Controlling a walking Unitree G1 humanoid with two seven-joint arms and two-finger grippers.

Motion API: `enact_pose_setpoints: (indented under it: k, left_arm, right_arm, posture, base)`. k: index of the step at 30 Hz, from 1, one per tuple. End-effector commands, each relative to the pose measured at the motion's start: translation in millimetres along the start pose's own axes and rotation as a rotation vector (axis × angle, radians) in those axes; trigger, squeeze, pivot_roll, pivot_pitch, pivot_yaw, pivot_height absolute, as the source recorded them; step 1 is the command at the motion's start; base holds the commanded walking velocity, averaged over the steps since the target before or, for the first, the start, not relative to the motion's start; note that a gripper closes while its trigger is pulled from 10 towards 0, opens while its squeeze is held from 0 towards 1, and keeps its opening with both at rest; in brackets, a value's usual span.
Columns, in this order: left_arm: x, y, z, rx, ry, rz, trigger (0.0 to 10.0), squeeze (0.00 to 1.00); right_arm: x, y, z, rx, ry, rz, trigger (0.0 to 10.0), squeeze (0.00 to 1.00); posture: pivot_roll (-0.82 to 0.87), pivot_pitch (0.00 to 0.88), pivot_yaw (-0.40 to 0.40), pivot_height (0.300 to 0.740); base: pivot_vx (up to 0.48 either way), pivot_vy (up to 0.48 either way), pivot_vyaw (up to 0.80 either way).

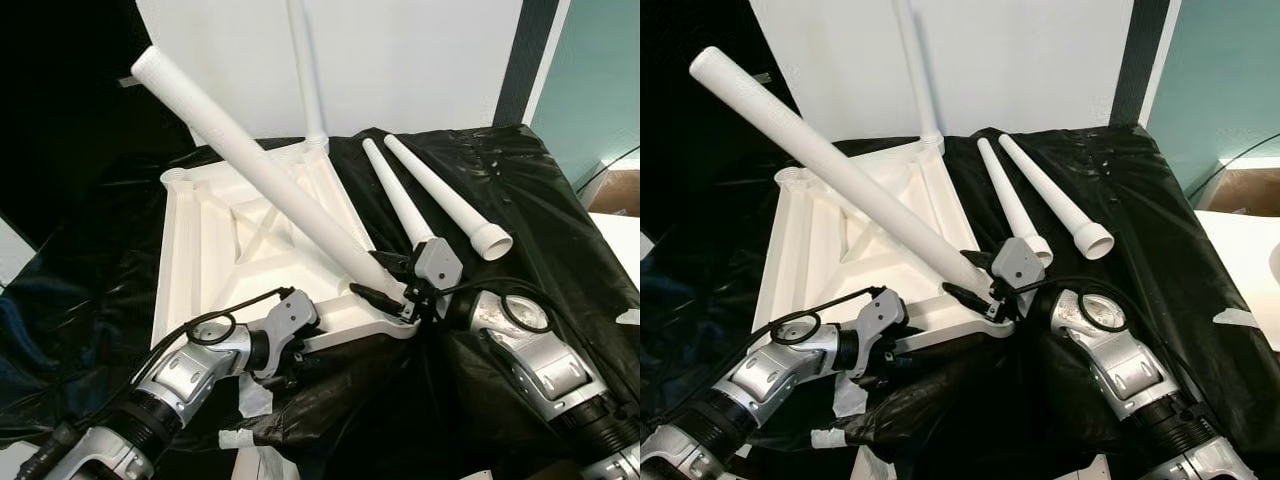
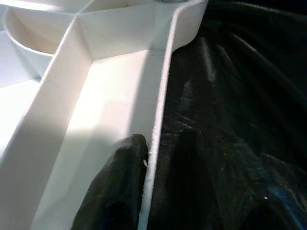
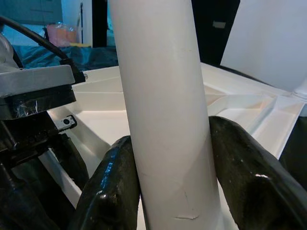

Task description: Building children table

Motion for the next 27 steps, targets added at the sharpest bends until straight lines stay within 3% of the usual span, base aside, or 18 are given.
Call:
enact_pose_setpoints:
  k: [1, 2, 3, 4, 11, 17, 18, 19, 21, 26, 27]
  left_arm:
    - [3.6, 8.1, 8.4, 0.012, -0.091, 0.056, 2.0, 0.0]
    - [3.8, 10.4, 6.9, 0.018, -0.08, 0.062, 9.1, 0.0]
    - [3.8, 10.4, 6.9, 0.018, -0.08, 0.062, 9.1, 0.0]
    - [3.9, 11.0, 6.2, 0.023, -0.074, 0.062, 10.0, 0.0]
    - [1.6, 8.4, 2.1, 0.031, -0.043, 0.054, 10.0, 0.0]
    - [-3.4, 10.3, -1.5, 0.003, -0.024, 0.088, 10.0, 0.0]
    - [-3.9, 10.8, -1.4, 0.0, -0.025, 0.092, 7.7, 0.0]
    - [-4.0, 11.5, -1.3, -0.001, -0.027, 0.095, 4.4, 0.0]
    - [-3.9, 12.2, -1.6, -0.001, -0.028, 0.098, 4.1, 0.0]
    - [-3.6, 13.3, -1.9, -0.001, -0.029, 0.102, 4.4, 0.0]
    - [-3.1, 13.5, -2.4, 0.0, -0.028, 0.101, 9.8, 0.0]
  right_arm:
    - [-5.0, -18.9, -2.0, 0.032, -0.019, -0.062, 10.0, 0.0]
    - [-7.2, -23.9, -0.8, 0.029, -0.039, -0.06, 10.0, 0.0]
    - [-7.2, -23.9, -0.8, 0.029, -0.039, -0.06, 10.0, 0.0]
    - [-9.7, -29.8, 0.0, 0.02, -0.056, -0.064, 10.0, 0.0]
    - [-22.0, -46.8, 2.4, -0.006, -0.117, -0.056, 10.0, 0.0]
    - [-32.0, -58.2, 5.2, 0.058, -0.212, -0.039, 10.0, 0.0]
    - [-34.0, -60.4, 5.2, 0.073, -0.23, -0.037, 10.0, 0.0]
    - [-36.7, -63.8, 5.7, 0.088, -0.249, -0.041, 10.0, 0.0]
    - [-40.4, -68.3, 7.4, 0.116, -0.279, -0.05, 10.0, 0.0]
    - [-45.9, -75.7, 9.6, 0.154, -0.317, -0.062, 10.0, 0.0]
    - [-49.9, -82.9, 10.8, 0.184, -0.335, -0.084, 10.0, 0.0]
  posture:
    - [-0.06, 0.0, 0.105, 0.74]
    - [-0.06, 0.0, 0.106, 0.74]
    - [-0.06, 0.0, 0.106, 0.74]
    - [-0.06, 0.0, 0.106, 0.74]
    - [-0.05, 0.0, 0.106, 0.74]
    - [-0.05, 0.0, 0.109, 0.74]
    - [-0.05, 0.0, 0.111, 0.74]
    - [-0.05, 0.0, 0.111, 0.74]
    - [-0.05, 0.0, 0.112, 0.74]
    - [-0.06, 0.0, 0.114, 0.74]
    - [-0.06, 0.0, 0.114, 0.74]
  base:
    - [0.0, 0.0, 0.0]
    - [0.0, 0.0, 0.0]
    - [0.0, 0.0, 0.0]
    - [0.0, 0.0, 0.0]
    - [0.0, 0.0, 0.0]
    - [0.0, 0.0, 0.0]
    - [0.0, 0.0, 0.0]
    - [0.0, 0.0, 0.0]
    - [0.0, 0.0, 0.0]
    - [0.0, 0.0, 0.0]
    - [0.0, 0.0, 0.0]
Point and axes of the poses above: a point about 5 cm out from each wrist's last joint towards the gripper, its own x axis pointing out of the wrist towards the gripper, its own y axis along the axis of the wrist's last joint, z = x × y, the point moved 3 cm from there along x, pointing out of the wrist towards the gripper, and after that the axes turned 11 degrees about x, right-handed, at the moved point
